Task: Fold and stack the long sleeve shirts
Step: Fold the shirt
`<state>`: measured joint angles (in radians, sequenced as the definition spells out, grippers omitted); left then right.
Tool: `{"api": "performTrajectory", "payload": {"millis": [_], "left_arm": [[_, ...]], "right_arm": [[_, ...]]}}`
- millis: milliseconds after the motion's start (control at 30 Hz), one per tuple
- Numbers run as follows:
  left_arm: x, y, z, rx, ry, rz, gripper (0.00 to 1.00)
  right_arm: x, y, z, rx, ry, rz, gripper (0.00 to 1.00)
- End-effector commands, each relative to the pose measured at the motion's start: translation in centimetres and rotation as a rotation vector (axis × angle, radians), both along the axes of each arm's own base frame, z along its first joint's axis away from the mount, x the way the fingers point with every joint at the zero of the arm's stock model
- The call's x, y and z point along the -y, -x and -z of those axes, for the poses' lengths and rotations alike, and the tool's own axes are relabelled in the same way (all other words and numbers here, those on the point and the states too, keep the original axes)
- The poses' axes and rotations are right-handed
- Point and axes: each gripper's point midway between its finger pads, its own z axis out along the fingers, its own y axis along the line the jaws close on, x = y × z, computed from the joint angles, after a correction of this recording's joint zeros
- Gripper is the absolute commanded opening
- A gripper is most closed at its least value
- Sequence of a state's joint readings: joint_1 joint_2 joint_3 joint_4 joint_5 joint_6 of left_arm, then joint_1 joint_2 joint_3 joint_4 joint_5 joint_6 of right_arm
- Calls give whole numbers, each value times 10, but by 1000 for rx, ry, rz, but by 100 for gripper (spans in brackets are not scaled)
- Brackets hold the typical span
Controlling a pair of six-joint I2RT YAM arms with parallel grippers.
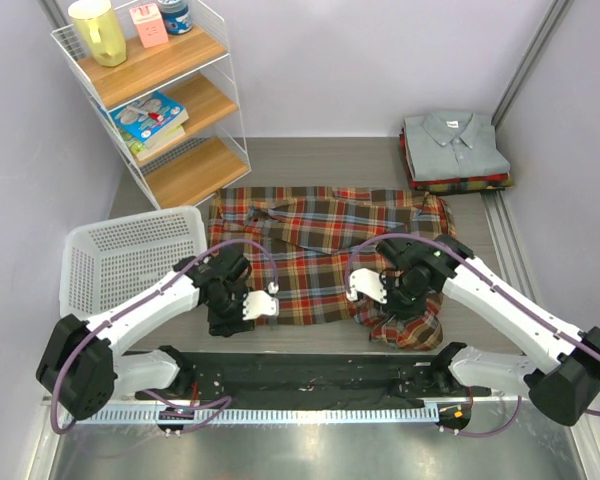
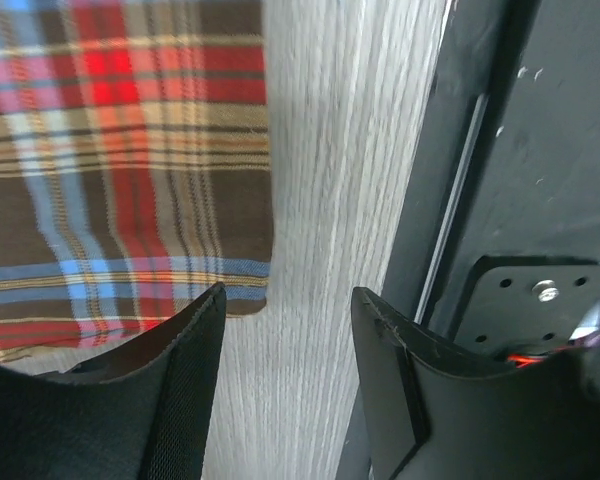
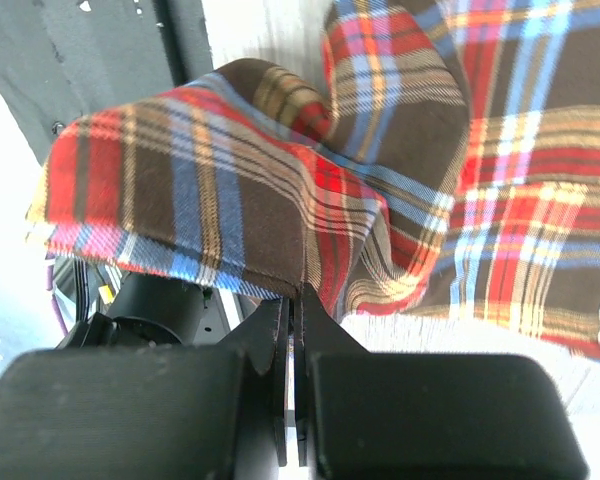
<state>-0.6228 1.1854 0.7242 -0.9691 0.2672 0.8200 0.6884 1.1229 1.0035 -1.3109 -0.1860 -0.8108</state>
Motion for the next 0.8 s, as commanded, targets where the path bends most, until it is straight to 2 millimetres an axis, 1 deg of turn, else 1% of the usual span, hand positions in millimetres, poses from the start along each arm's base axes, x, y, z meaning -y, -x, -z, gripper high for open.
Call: {"api": "performTrajectory", "payload": {"millis": [0,33,67,100,133,167,300,333,400,467,500,567,600,633,667,700,767], "left_arm": [[-3,-12,10,109,-67,45,55],[-4,-11,12,112,-77,52,55],[2,-12,15,134,-72,67,55],[-2,-12,20,139,-102,53,55],[-2,-11,22,140,-107,56,54],[3,-12,24,152,-104,66,54],[3,-15,30,184,-132,48,51],[1,-14,31,183,-142,52,49],[2,-16,31,191,-143,52,47],[1,-15,32,184,-155,47,38],[2,-15,32,182,-157,47,31],[-3,-19,32,194,-193,34,24],[-3,-20,31,197,-194,28,18],[-2,-20,30,195,-195,25,13],[-2,-19,28,186,-190,14,10],[5,-23,20,195,-171,6,5],[6,-21,10,184,-166,-3,0]], "right_arm": [[5,-7,-21,76,-26,61,1],[6,-9,-24,90,-26,70,1],[7,-10,-25,97,-29,77,1],[7,-11,-27,103,-30,82,1],[7,-14,-30,113,-37,90,1],[8,-14,-32,117,-39,95,1],[11,-15,-36,133,-43,108,1],[11,-16,-38,143,-44,106,1],[14,-17,-40,161,-38,105,1],[16,-19,-43,180,-40,108,1],[16,-20,-45,185,-45,111,1],[15,-22,-49,198,-56,115,1],[17,-23,-50,205,-51,118,1],[17,-23,-51,212,-51,119,1],[18,-24,-52,219,-50,121,1],[19,-25,-53,224,-49,123,1],[19,-28,-59,241,-56,130,1]]}}
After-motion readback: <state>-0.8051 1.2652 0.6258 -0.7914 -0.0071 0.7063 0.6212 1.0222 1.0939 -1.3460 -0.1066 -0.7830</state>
